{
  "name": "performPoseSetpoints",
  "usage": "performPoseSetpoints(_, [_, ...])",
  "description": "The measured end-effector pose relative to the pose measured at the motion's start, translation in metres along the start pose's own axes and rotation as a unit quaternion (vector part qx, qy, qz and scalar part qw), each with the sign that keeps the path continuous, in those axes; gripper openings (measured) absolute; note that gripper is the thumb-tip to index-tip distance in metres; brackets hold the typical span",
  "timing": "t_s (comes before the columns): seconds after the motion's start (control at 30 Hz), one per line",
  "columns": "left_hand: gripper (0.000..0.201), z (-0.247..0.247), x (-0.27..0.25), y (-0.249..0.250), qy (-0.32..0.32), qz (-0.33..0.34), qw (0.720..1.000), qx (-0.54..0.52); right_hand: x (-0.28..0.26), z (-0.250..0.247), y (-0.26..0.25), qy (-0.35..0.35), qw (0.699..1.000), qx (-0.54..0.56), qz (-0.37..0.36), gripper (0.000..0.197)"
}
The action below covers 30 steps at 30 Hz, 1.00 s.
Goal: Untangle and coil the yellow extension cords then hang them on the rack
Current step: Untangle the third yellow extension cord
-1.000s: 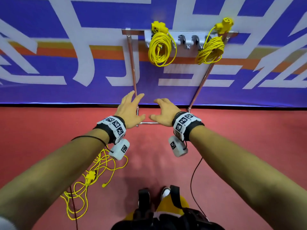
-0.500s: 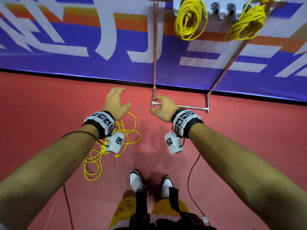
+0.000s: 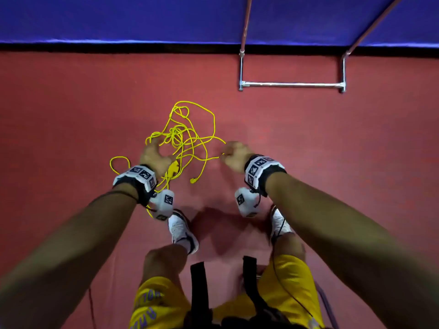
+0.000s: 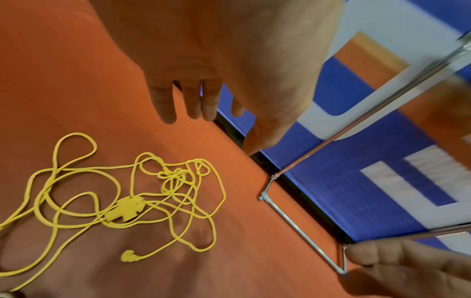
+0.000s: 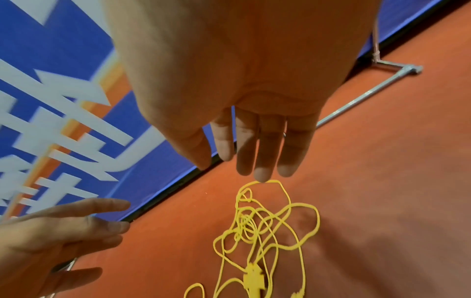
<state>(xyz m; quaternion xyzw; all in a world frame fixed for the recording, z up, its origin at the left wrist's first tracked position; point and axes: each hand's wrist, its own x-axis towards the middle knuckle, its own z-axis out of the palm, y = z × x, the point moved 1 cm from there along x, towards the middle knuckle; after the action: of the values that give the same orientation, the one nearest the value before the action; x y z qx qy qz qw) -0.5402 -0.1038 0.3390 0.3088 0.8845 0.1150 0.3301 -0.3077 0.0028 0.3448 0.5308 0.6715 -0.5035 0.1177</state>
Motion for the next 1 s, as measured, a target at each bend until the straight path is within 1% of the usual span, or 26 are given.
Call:
performPoseSetpoints(0.13, [0.071, 0.051, 0.064, -0.085, -0.031, -0.034, 0.999, 0.017, 0.068, 0.091, 0.026, -0.043, 0.998, -0.019, 0.043, 0.026])
performPoseSetpoints(0.23, [0.067, 0.101, 0.107, -0.143, -0.047, -0.073, 0.996, -0.018, 0.121, 0.159, 0.054, -0.064, 0.995, -0.036, 0.072, 0.032])
performPoseSetpoints(0.3, [0.067, 0.132, 0.131, -0.175, -0.055, -0.088, 0.994, -0.035, 0.157, 0.197, 0.072, -0.06, 0.994, -0.039, 0.081, 0.036])
performPoseSetpoints(0.37, [0.08, 0.164, 0.155, -0.205, -0.058, -0.094, 0.993, -0.045, 0.189, 0.225, 0.085, -0.063, 0.993, -0.04, 0.093, 0.037])
performPoseSetpoints(0.43, [0.089, 0.195, 0.18, -0.232, -0.058, -0.105, 0.991, -0.063, 0.219, 0.248, 0.097, -0.093, 0.99, -0.059, 0.088, 0.038])
performPoseSetpoints(0.47, [0.088, 0.209, 0.191, -0.244, -0.068, -0.117, 0.988, -0.071, 0.233, 0.259, 0.103, -0.098, 0.99, -0.064, 0.082, 0.04])
performPoseSetpoints(0.53, [0.081, 0.23, 0.208, -0.258, -0.082, -0.127, 0.985, -0.084, 0.261, 0.283, 0.115, -0.085, 0.993, -0.057, 0.06, 0.046])
performPoseSetpoints(0.57, [0.075, 0.239, 0.216, -0.263, -0.081, -0.127, 0.985, -0.085, 0.275, 0.298, 0.122, -0.082, 0.994, -0.057, 0.053, 0.049])
performPoseSetpoints(0.63, [0.064, 0.259, 0.233, -0.278, -0.086, -0.129, 0.984, -0.083, 0.305, 0.329, 0.135, -0.096, 0.992, -0.054, 0.055, 0.055])
performPoseSetpoints(0.67, [0.064, 0.27, 0.242, -0.288, -0.091, -0.13, 0.983, -0.089, 0.317, 0.342, 0.14, -0.107, 0.992, -0.047, 0.057, 0.059])
performPoseSetpoints(0.77, [0.085, 0.296, 0.268, -0.31, -0.079, -0.133, 0.984, -0.087, 0.355, 0.378, 0.155, -0.13, 0.99, -0.026, 0.046, 0.065])
performPoseSetpoints(0.8, [0.085, 0.3, 0.272, -0.313, -0.07, -0.138, 0.985, -0.074, 0.367, 0.388, 0.162, -0.134, 0.99, -0.022, 0.039, 0.067])
performPoseSetpoints(0.83, [0.077, 0.301, 0.276, -0.311, -0.063, -0.141, 0.986, -0.057, 0.378, 0.396, 0.168, -0.138, 0.989, -0.026, 0.038, 0.069])
performPoseSetpoints(0.87, [0.062, 0.304, 0.28, -0.313, -0.059, -0.142, 0.987, -0.054, 0.387, 0.401, 0.174, -0.139, 0.989, -0.031, 0.042, 0.069])
performPoseSetpoints(0.9, [0.041, 0.308, 0.285, -0.315, -0.06, -0.138, 0.987, -0.048, 0.394, 0.405, 0.18, -0.14, 0.988, -0.038, 0.046, 0.071])
performPoseSetpoints(0.93, [0.025, 0.309, 0.287, -0.315, -0.075, -0.137, 0.987, -0.044, 0.399, 0.406, 0.186, -0.138, 0.988, -0.049, 0.045, 0.073])
performPoseSetpoints(0.97, [0.027, 0.317, 0.294, -0.323, -0.077, -0.143, 0.986, -0.043, 0.403, 0.408, 0.193, -0.133, 0.988, -0.062, 0.039, 0.075])
performPoseSetpoints(1.0, [0.039, 0.322, 0.3, -0.328, -0.066, -0.154, 0.984, -0.056, 0.406, 0.408, 0.201, -0.13, 0.988, -0.078, 0.035, 0.075])
